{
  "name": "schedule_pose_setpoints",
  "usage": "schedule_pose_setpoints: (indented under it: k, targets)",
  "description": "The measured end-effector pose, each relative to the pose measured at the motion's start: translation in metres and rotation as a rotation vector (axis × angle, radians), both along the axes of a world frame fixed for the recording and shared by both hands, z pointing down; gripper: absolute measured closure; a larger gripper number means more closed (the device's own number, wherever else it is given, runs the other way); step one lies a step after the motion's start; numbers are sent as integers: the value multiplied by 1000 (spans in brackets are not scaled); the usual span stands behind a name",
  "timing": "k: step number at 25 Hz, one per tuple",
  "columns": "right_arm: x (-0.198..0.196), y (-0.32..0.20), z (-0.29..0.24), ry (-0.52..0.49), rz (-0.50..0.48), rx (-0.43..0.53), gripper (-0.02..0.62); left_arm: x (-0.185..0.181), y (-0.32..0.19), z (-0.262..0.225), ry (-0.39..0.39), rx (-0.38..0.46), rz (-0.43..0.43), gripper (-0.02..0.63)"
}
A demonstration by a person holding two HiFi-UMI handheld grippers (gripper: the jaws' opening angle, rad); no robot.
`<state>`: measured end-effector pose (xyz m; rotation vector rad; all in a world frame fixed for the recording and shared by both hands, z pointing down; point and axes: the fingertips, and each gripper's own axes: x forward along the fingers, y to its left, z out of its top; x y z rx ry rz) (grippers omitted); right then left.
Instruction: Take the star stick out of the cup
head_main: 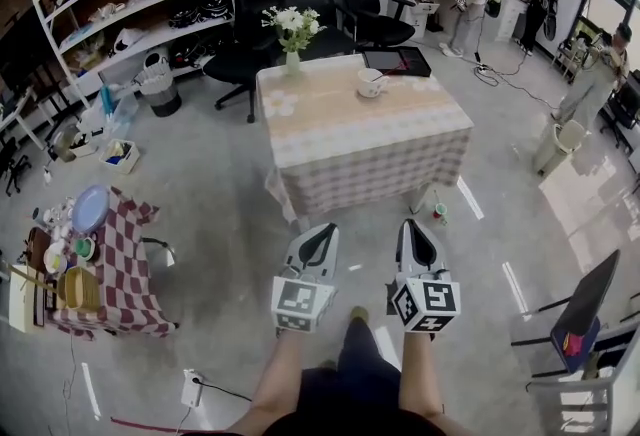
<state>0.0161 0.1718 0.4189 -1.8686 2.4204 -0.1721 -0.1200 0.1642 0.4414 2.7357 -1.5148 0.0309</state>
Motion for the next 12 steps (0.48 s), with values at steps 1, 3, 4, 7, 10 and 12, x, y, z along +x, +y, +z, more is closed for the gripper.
schedule_pose_setpoints:
  k: [1, 3, 4, 7, 10, 12]
  targets:
    - [1, -6, 0, 1, -2, -1, 593, 3, -6, 1, 0, 0, 2, 594]
    - [6, -19, 2, 1, -2, -6, 593, 10, -19, 2, -2, -4, 10, 594]
    - [9, -25, 3, 0, -1, -10, 592, 14, -25, 3, -4, -6, 13, 594]
    - [16, -44, 5, 1, 2, -21, 594, 22, -45, 5, -10, -14, 19, 594]
    - [20, -62, 6, 2, 6, -25, 592, 25, -63, 7, -6, -21, 18, 594]
    - [23, -74, 6, 2, 5, -29, 593, 28, -75, 8, -6, -27, 15, 594]
